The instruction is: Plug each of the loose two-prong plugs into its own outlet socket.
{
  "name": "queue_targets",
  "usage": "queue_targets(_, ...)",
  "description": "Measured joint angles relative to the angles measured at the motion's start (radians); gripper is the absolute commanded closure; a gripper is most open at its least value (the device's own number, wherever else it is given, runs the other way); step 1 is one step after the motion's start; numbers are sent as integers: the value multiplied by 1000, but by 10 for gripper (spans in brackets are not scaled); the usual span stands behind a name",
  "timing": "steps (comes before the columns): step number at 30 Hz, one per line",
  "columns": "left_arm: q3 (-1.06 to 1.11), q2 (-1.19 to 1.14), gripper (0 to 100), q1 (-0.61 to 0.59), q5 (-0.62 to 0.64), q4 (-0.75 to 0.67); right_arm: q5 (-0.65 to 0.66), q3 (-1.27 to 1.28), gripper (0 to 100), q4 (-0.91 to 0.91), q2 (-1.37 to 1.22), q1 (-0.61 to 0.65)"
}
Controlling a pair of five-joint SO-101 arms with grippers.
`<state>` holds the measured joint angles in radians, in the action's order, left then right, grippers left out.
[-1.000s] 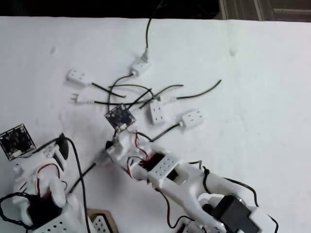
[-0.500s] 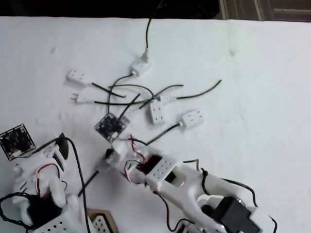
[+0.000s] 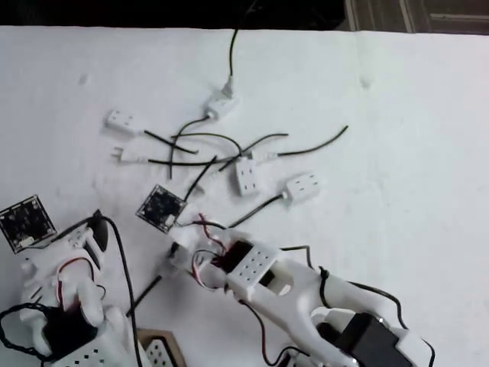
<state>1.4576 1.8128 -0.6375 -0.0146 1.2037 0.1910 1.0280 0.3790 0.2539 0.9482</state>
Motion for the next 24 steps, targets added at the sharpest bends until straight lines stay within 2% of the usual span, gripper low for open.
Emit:
queue_targets(3,11,0,691,0,0,0,0,11,861,18,46,6)
queue_targets(15,11,0,691,0,0,0,-78,14,865,77,181,6)
queue_targets(19,11,0,691,0,0,0,-78,14,980,78,183,6)
queue_targets(24,11,0,691,0,0,0,-81,15,981,78,183,2)
